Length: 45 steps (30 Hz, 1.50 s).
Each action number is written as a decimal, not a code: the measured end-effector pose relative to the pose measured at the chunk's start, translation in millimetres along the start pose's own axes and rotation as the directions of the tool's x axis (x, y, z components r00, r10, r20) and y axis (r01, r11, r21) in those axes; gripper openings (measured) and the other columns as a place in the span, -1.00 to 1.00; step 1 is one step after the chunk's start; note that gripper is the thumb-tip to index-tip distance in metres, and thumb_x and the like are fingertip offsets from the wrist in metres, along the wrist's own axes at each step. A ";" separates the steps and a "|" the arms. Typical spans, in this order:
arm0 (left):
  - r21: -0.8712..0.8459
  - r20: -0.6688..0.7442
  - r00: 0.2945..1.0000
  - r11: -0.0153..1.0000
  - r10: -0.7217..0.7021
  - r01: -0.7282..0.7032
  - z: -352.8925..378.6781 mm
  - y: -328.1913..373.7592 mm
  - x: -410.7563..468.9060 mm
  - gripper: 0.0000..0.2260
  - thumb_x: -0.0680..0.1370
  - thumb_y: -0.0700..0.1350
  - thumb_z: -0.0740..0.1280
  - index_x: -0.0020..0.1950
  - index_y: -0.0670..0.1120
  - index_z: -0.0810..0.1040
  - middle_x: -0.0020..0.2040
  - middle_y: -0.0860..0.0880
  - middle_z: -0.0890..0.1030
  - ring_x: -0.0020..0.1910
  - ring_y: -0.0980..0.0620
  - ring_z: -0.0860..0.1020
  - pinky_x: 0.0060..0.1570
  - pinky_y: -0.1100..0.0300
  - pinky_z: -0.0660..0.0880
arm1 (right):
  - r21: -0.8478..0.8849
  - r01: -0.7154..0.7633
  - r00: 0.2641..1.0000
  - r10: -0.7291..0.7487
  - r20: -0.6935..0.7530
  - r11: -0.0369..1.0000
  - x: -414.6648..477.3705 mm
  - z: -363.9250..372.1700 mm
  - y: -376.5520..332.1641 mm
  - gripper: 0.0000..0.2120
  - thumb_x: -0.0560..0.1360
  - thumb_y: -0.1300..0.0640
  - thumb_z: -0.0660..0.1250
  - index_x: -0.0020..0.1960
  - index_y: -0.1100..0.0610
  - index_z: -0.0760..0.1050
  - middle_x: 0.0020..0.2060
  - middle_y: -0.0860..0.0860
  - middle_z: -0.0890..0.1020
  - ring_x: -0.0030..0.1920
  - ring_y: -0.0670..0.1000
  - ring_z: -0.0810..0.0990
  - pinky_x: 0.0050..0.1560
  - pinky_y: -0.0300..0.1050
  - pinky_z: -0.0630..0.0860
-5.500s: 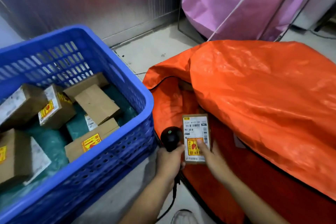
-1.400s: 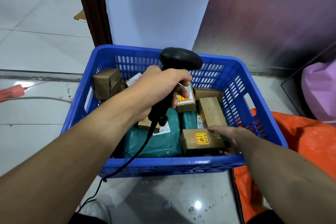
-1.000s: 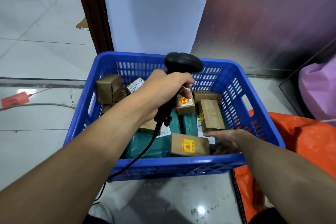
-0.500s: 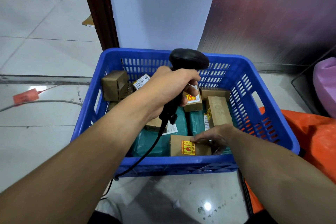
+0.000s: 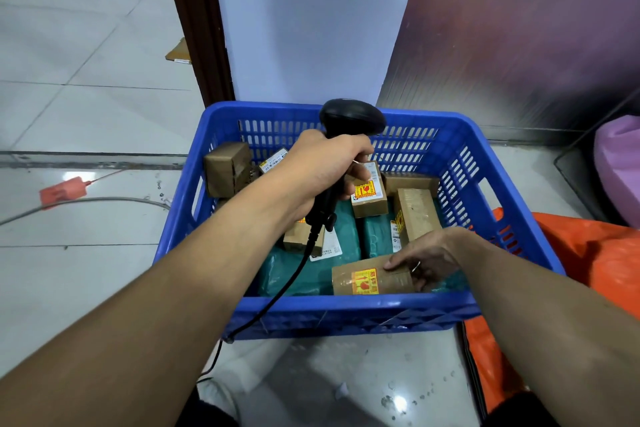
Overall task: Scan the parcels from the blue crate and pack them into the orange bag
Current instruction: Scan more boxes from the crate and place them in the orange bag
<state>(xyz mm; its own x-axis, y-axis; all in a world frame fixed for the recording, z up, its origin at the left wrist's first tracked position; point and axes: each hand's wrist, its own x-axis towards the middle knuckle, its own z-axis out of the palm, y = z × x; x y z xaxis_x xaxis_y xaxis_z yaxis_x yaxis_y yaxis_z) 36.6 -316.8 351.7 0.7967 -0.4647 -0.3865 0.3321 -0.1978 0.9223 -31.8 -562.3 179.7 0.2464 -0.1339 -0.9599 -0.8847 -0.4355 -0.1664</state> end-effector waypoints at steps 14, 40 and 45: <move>0.096 0.064 0.995 0.991 0.082 -0.088 17.5 -3.0 -25.4 -0.84 0.64 -0.14 0.40 0.12 -0.22 0.61 -0.16 -0.15 0.71 -0.37 0.01 0.57 -0.32 0.21 0.52 | -0.365 0.243 0.719 -0.419 -0.555 0.899 -127.4 5.1 36.4 -0.55 0.49 0.01 0.51 0.22 0.07 0.36 0.07 0.04 0.57 0.13 0.08 0.56 0.14 0.02 0.53; -0.184 -0.026 0.998 0.981 0.054 -0.058 36.4 -20.6 -69.6 -0.86 0.53 -0.13 0.51 -0.08 -0.18 0.64 -0.31 -0.11 0.62 -0.49 0.01 0.43 -0.47 0.19 0.38 | -0.748 0.417 -0.306 -0.695 -0.651 0.517 -214.8 102.1 52.5 -0.35 0.36 -0.08 0.58 0.35 -0.04 0.37 0.20 -0.04 0.42 0.16 0.01 0.46 -0.02 -0.11 0.51; -0.113 -0.023 0.998 0.992 0.059 -0.061 38.8 -18.9 -71.5 -0.77 0.46 -0.04 0.58 -0.13 -0.17 0.64 -0.42 -0.07 0.54 -0.47 -0.02 0.43 -0.40 0.18 0.38 | -0.734 0.436 -0.279 -0.697 -0.661 0.521 -212.1 101.4 50.7 -0.30 0.38 0.06 0.59 0.39 -0.12 0.30 0.36 -0.02 0.31 0.32 0.02 0.35 -0.04 -0.08 0.56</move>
<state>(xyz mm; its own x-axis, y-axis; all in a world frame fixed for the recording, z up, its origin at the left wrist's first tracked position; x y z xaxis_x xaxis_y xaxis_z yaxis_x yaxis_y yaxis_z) -46.3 -313.3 361.8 0.8264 -0.4553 -0.3312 0.3374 -0.0704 0.9387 -169.1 -465.7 351.9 0.8090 -0.2476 0.5331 -0.0632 -0.9384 -0.3398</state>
